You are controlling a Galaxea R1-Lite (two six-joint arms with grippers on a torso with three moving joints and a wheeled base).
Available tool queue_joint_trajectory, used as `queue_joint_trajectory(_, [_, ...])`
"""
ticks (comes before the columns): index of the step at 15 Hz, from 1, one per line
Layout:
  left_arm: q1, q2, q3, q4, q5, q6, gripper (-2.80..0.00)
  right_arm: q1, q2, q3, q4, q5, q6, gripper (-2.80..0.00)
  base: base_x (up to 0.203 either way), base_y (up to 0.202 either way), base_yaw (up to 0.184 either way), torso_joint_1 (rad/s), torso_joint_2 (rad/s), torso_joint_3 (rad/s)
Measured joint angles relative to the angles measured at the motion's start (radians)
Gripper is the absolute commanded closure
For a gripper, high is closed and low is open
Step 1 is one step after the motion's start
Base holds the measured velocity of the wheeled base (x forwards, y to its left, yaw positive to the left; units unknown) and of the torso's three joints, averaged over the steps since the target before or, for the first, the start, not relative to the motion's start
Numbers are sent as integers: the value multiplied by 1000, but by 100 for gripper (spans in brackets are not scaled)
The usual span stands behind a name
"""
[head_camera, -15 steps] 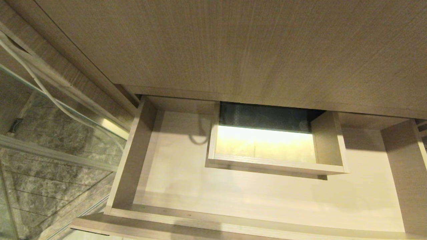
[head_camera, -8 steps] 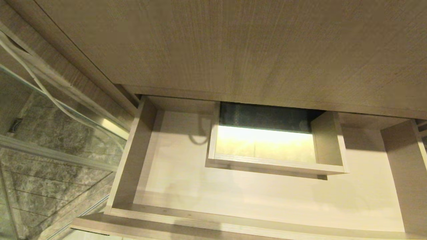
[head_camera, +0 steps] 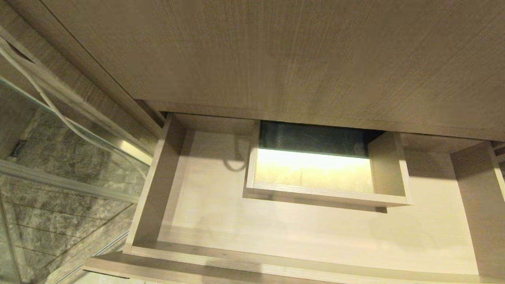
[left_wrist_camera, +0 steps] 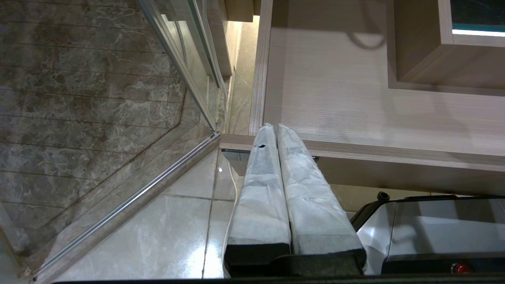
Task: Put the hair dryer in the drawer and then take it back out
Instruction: Pick up the hairdryer
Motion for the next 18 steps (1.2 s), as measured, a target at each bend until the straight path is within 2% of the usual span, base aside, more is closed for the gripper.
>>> queue_joint_trajectory(18, [0,0,0,-1,1,-1,0,0,0,0,1,1,1,0,0,0,0,0,0,0])
